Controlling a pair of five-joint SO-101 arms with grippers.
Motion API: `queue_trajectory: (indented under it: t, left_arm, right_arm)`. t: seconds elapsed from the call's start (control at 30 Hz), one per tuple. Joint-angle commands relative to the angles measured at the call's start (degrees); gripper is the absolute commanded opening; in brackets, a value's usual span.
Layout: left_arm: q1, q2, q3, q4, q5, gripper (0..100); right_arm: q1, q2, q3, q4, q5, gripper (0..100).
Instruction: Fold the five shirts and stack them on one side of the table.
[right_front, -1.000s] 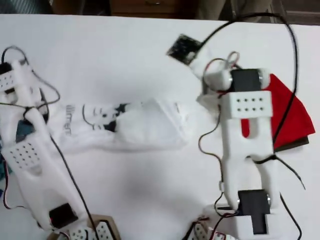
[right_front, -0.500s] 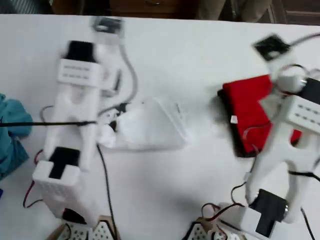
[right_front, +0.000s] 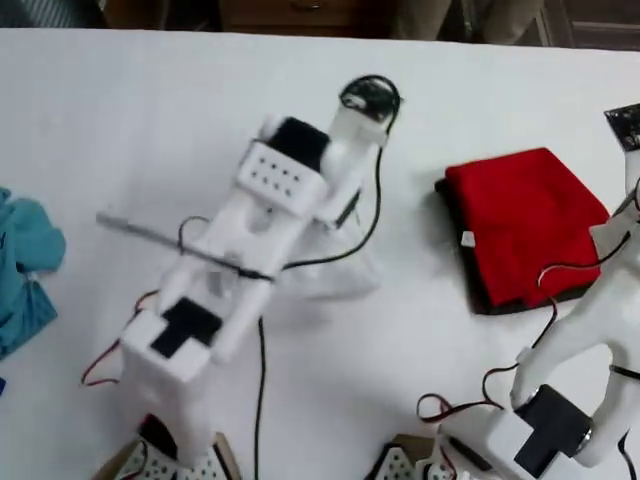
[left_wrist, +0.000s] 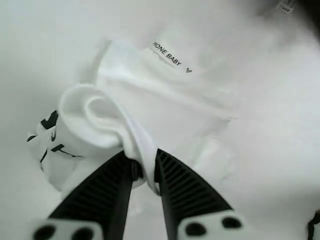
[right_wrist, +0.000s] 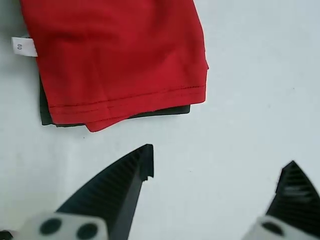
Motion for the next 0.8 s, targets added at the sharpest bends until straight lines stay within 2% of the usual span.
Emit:
queue_trajectory:
  t: [0.0, 0.13, 0.33, 0.57, 0.77]
  left_arm:
    - [0.6, 5.6, -0.7, -1.8, -0.4, 2]
    - [1.6, 10.3, -0.7, -2.3, -0.4, 2]
    - [3.7, 10.5, -1.7, -3.6, -0.4, 2]
    - [3.8, 10.5, -8.7, -0.4, -4.5, 19]
    - [2.5, 10.5, -16.8, 2.7, -4.7, 20]
  right_arm:
    - [2.0, -3.2, -0.5, -0.4, 0.2, 38.7]
    - [2.9, -3.2, -0.4, -0.6, 0.2, 38.7]
    - [2.6, -3.2, -0.3, -0.3, 0.2, 38.7]
    - [2.2, -2.9, -0.2, -0.3, 0.2, 38.7]
    - [-2.3, -2.6, 0.5, -0.7, -0.2, 38.7]
